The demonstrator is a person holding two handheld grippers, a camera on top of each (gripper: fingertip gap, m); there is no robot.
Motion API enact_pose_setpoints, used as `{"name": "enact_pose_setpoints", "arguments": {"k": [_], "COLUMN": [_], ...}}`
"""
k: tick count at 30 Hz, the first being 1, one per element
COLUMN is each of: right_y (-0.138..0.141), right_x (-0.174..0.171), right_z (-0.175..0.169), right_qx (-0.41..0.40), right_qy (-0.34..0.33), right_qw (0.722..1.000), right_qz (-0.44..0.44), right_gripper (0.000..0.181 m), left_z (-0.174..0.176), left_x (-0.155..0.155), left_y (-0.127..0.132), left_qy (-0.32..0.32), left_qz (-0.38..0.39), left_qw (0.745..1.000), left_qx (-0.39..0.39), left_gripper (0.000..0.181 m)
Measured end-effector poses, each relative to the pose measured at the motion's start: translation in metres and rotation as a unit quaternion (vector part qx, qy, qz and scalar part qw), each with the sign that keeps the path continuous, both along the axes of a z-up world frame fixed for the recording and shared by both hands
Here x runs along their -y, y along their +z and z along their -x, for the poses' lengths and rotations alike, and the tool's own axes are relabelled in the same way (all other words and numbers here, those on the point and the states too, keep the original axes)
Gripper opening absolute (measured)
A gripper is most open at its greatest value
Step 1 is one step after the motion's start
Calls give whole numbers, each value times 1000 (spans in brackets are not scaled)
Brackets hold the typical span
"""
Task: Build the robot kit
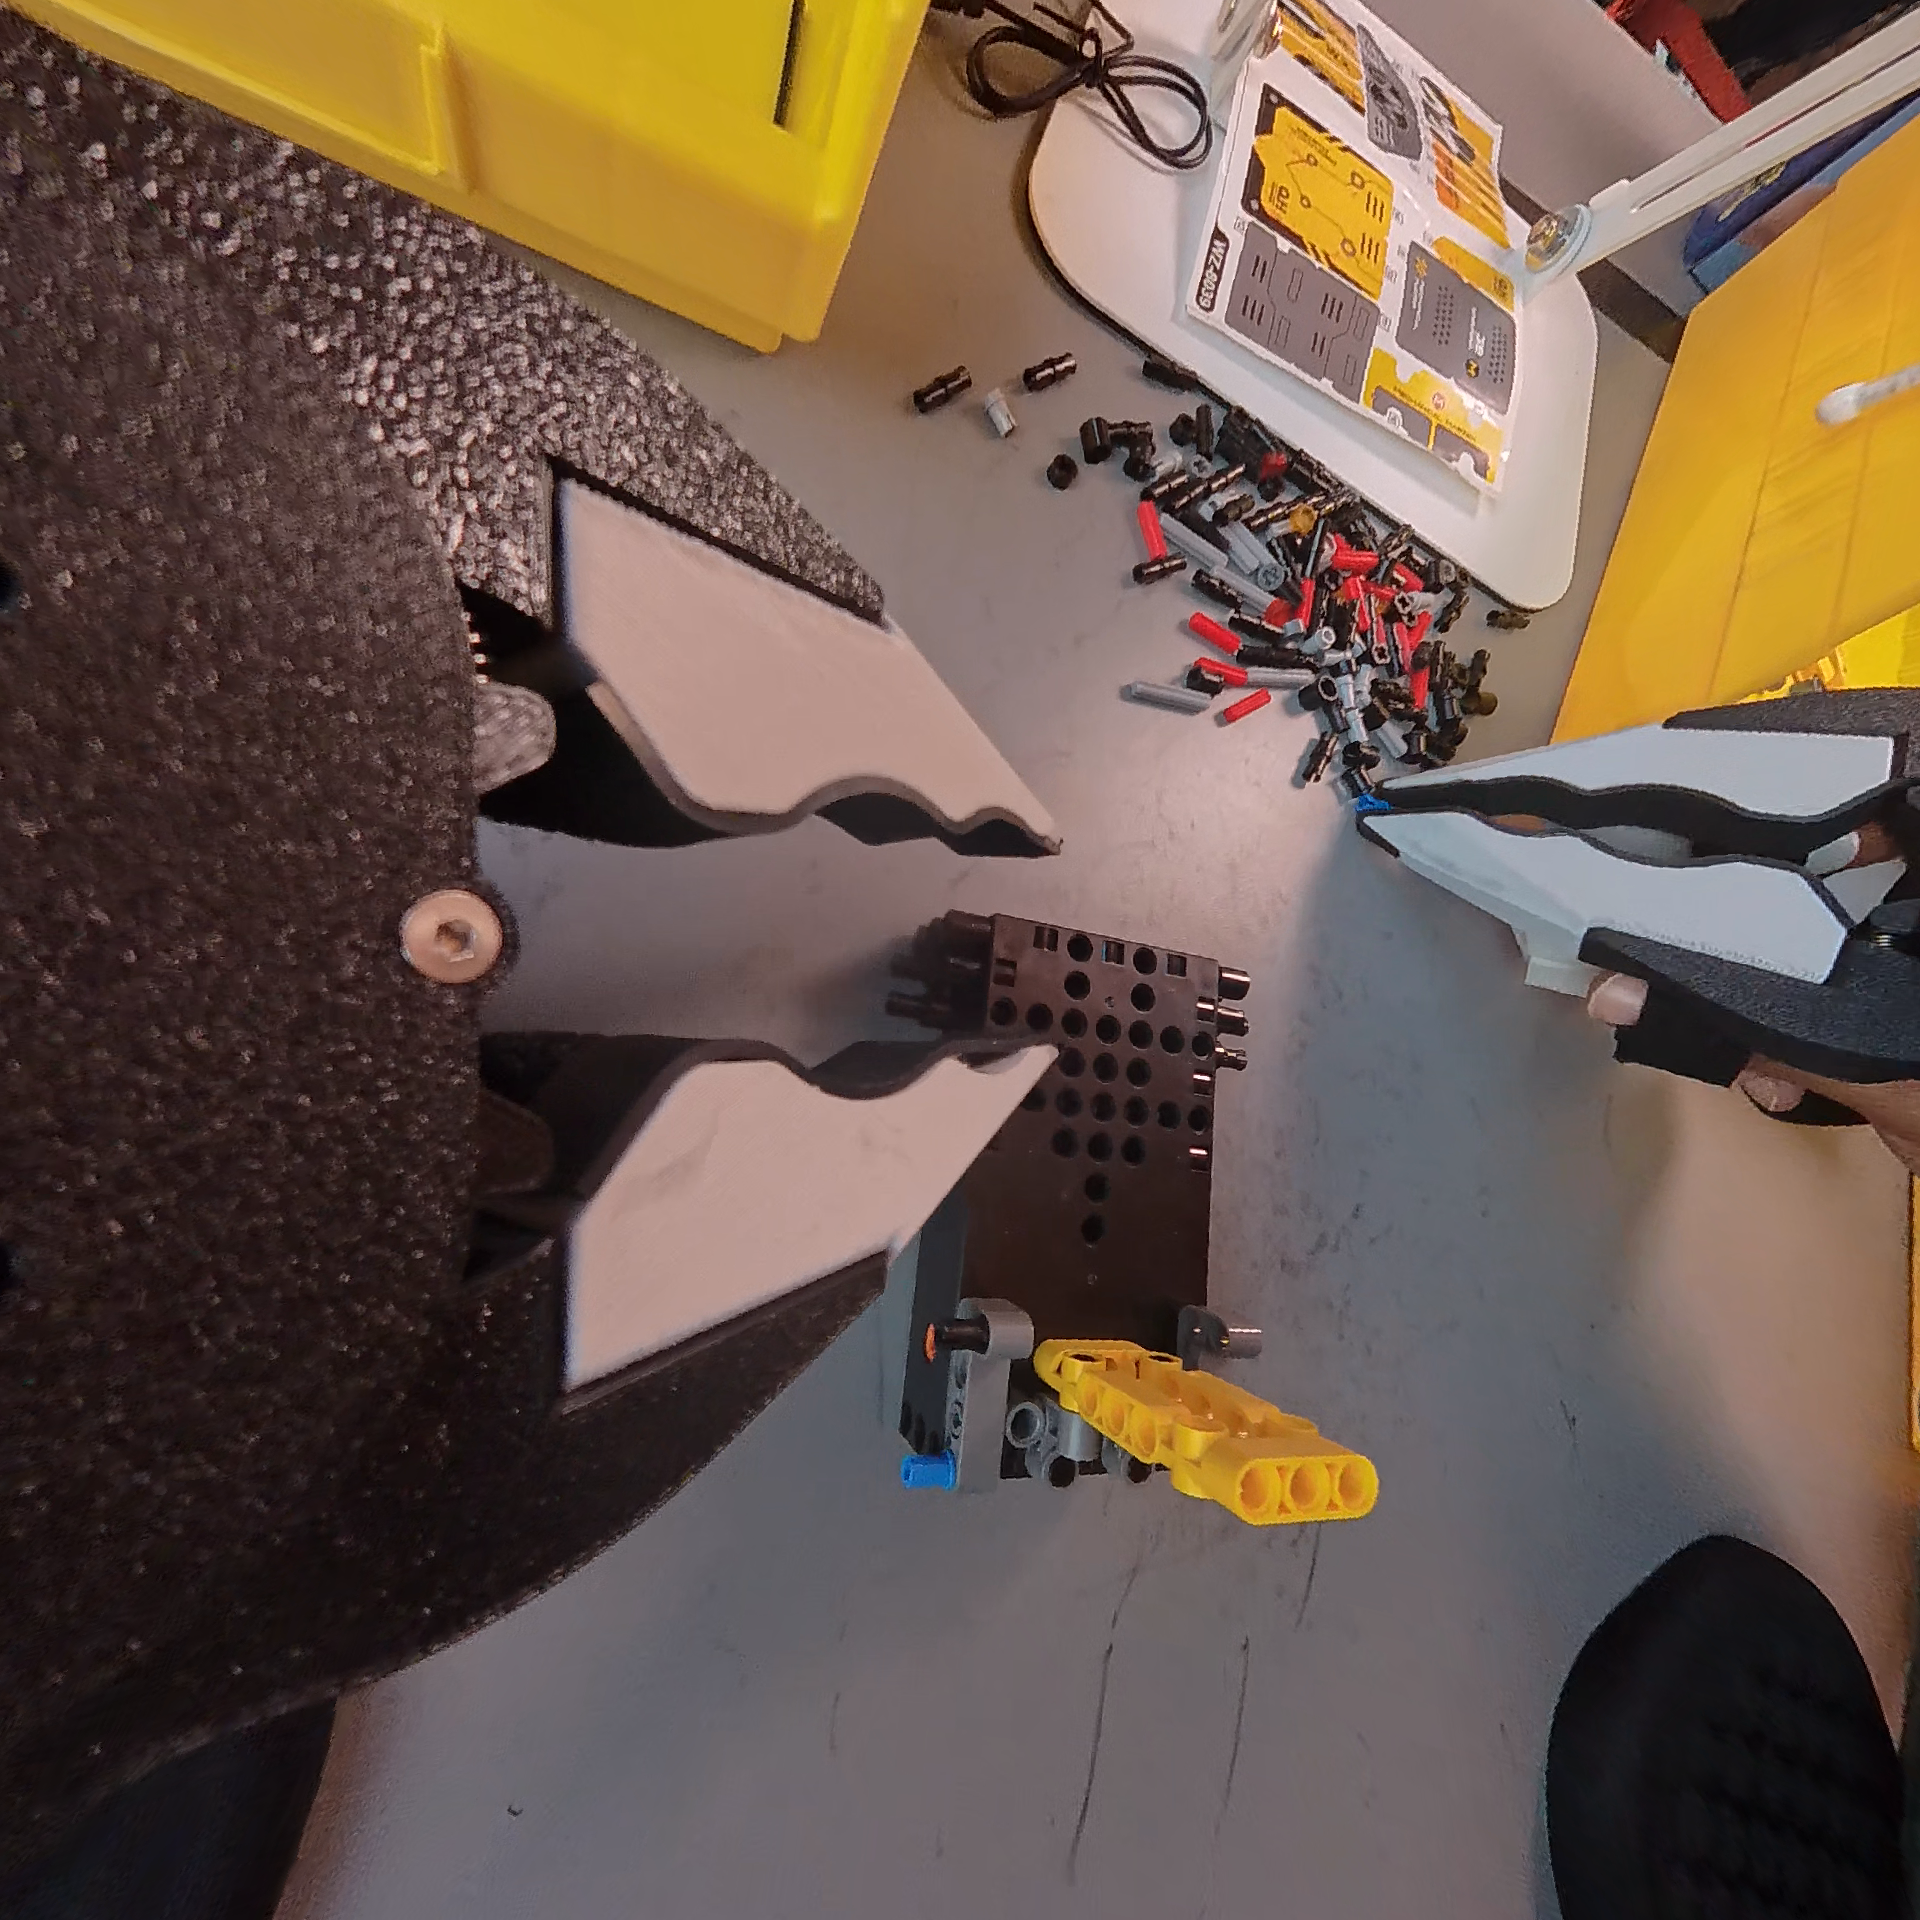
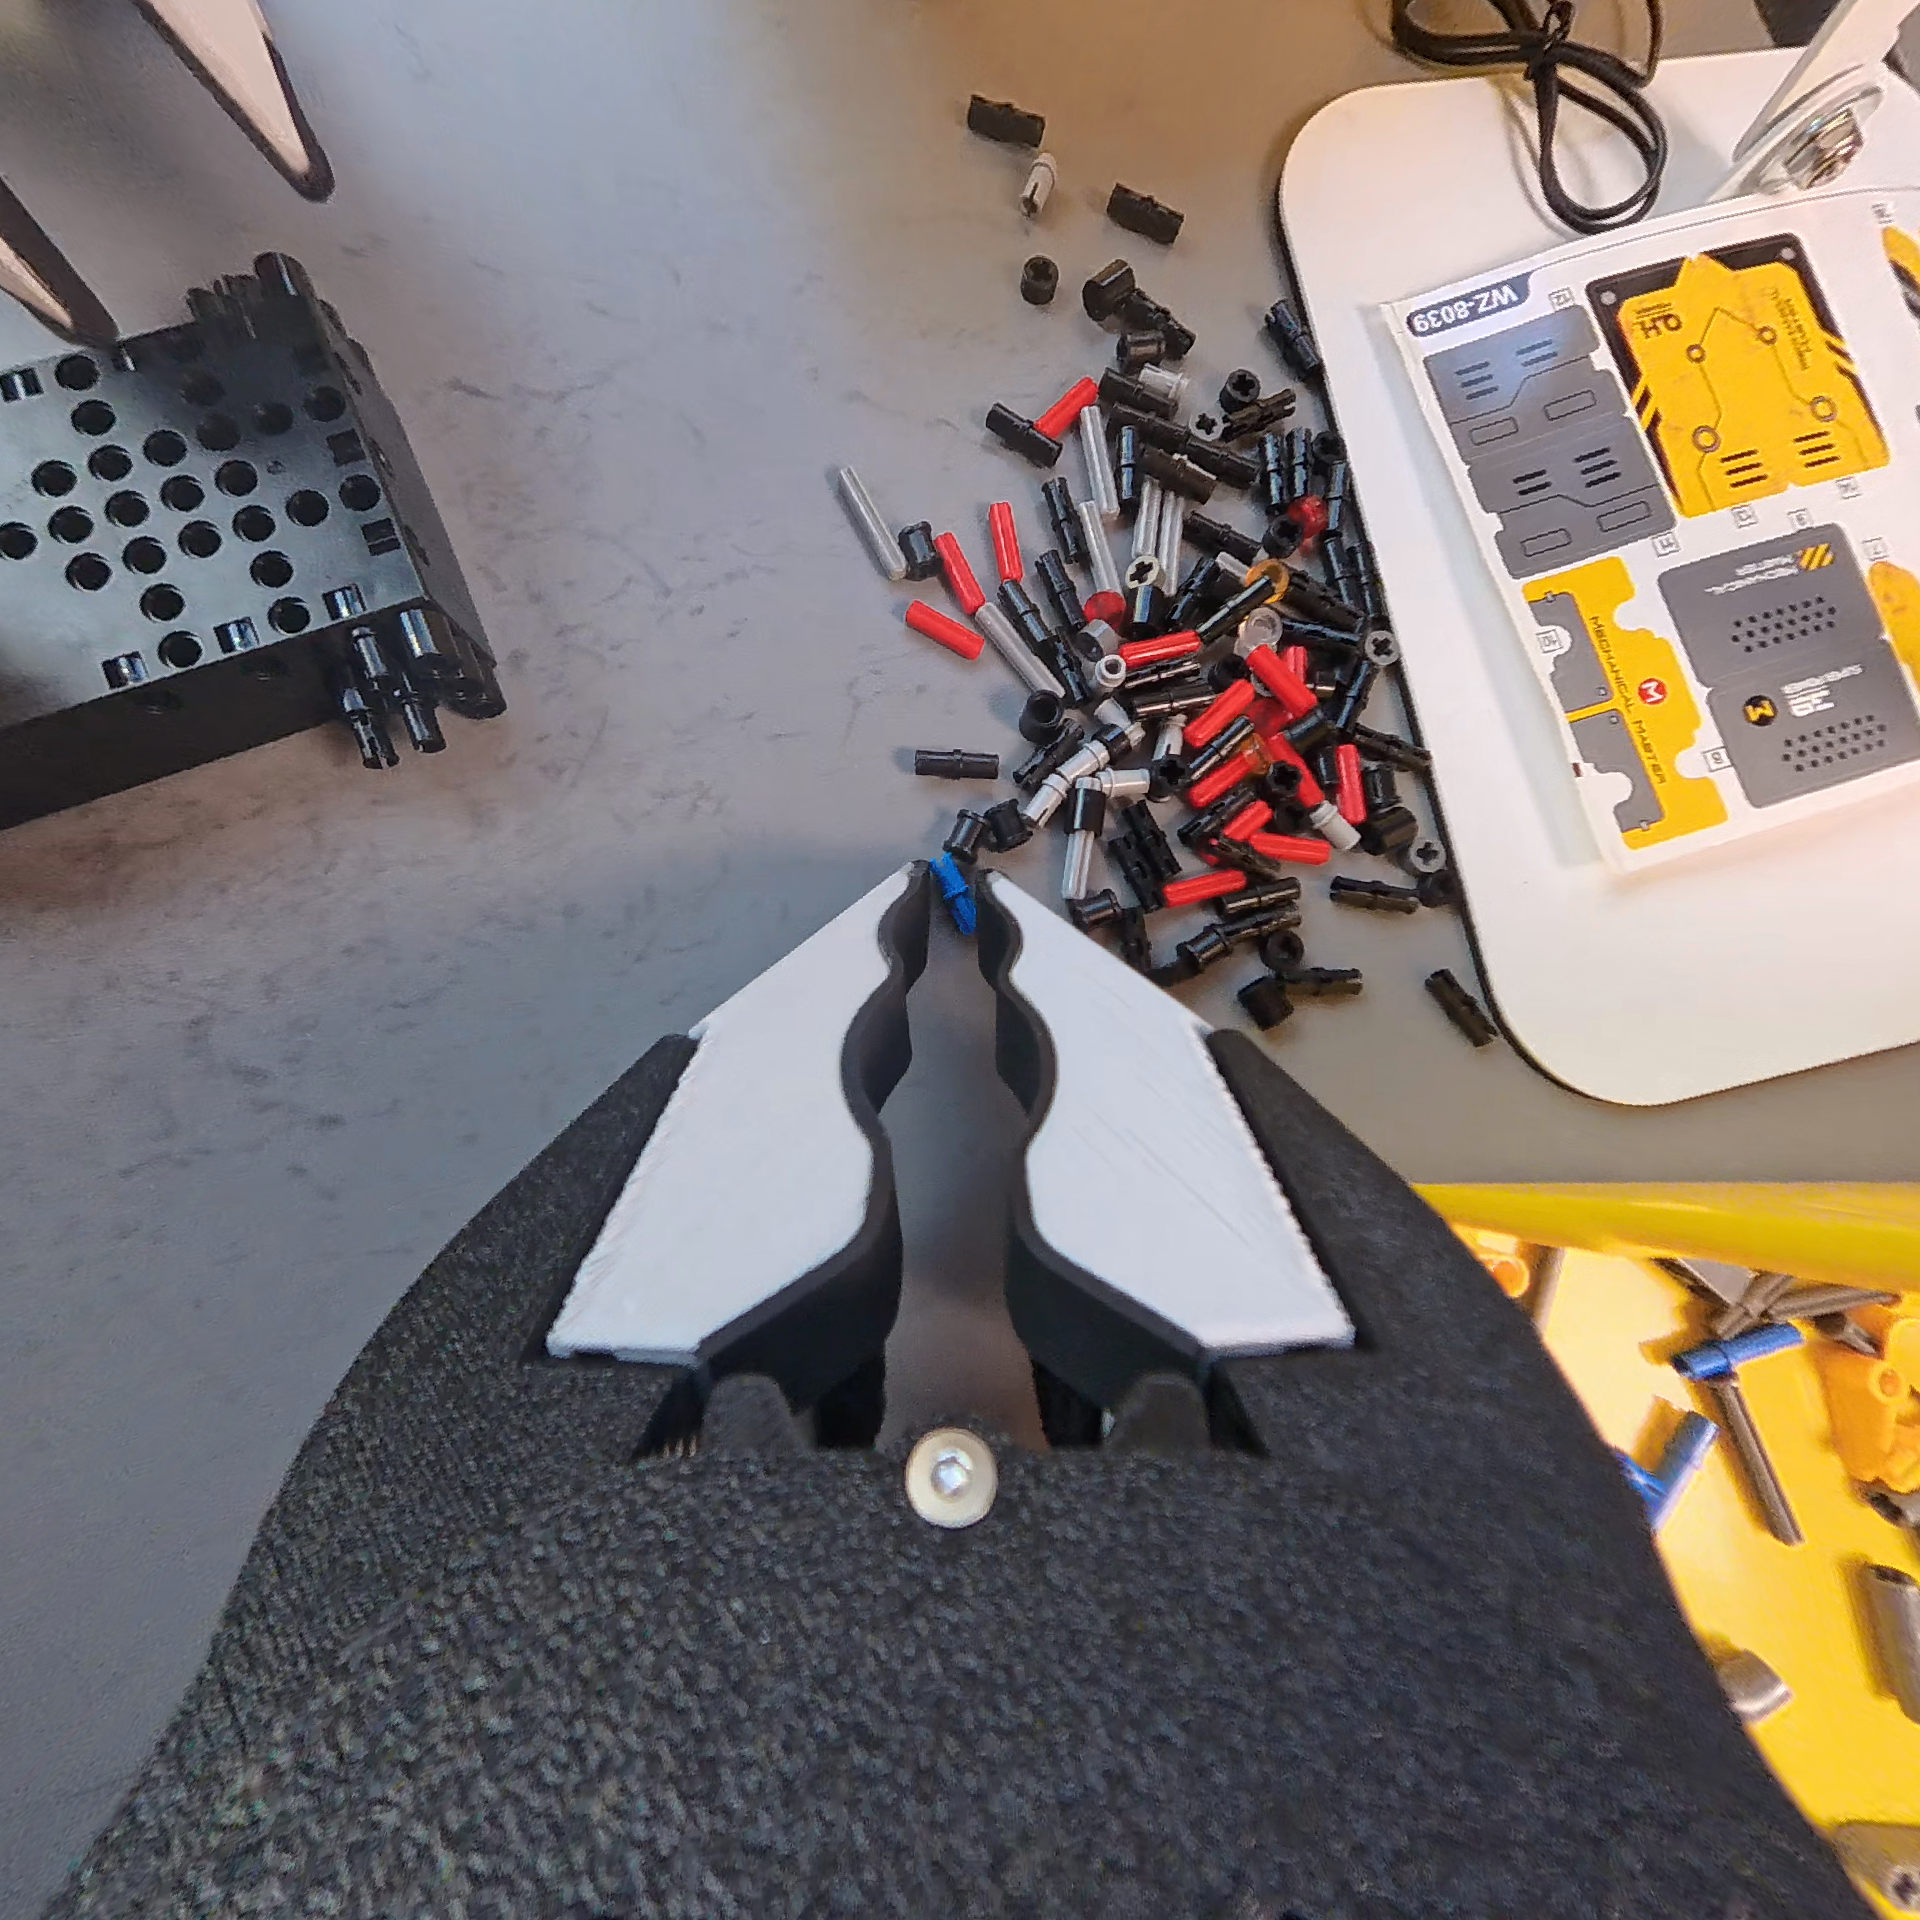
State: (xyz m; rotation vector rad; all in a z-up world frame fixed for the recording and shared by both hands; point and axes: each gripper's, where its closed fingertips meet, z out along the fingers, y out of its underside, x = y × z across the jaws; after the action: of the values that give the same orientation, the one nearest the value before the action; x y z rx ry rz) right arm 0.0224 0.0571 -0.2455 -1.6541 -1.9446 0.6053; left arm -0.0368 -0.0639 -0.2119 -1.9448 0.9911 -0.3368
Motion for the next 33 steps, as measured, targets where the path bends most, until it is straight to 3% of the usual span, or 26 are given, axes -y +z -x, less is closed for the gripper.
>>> {"name": "enact_pose_setpoints", "arguments": {"k": [8,10,13,16,22,33], "right_y": [2,25,93,148,173,170], "right_x": [8,28,60,90,119,127], "right_z": [-3,4,20,30,37,35], "right_qx": [-8,-80,-247,-364,-408,-404], "right_qy": [8,29,18,-2,-31,-32], "right_qw": [1000,996,955,878,760,745], "right_qz": [0,41,163,313,506,531], "right_gripper": [5,5,5,5,4,4], "left_z": [-1,-7,-19,-29,-30,-36], "left_x": [0,0,-1,-4,-4,1], "left_y": [6,19,50,79,120,127], "left_qy": [4,3,6,30,101,107], "left_qz": [-7,-5,-31,-94,-245,-304], "left_qw": [1000,997,988,979,956,945], "left_qx": [17,71,149,179,122,56], "left_gripper": [32,31,32,32,27,11]}}
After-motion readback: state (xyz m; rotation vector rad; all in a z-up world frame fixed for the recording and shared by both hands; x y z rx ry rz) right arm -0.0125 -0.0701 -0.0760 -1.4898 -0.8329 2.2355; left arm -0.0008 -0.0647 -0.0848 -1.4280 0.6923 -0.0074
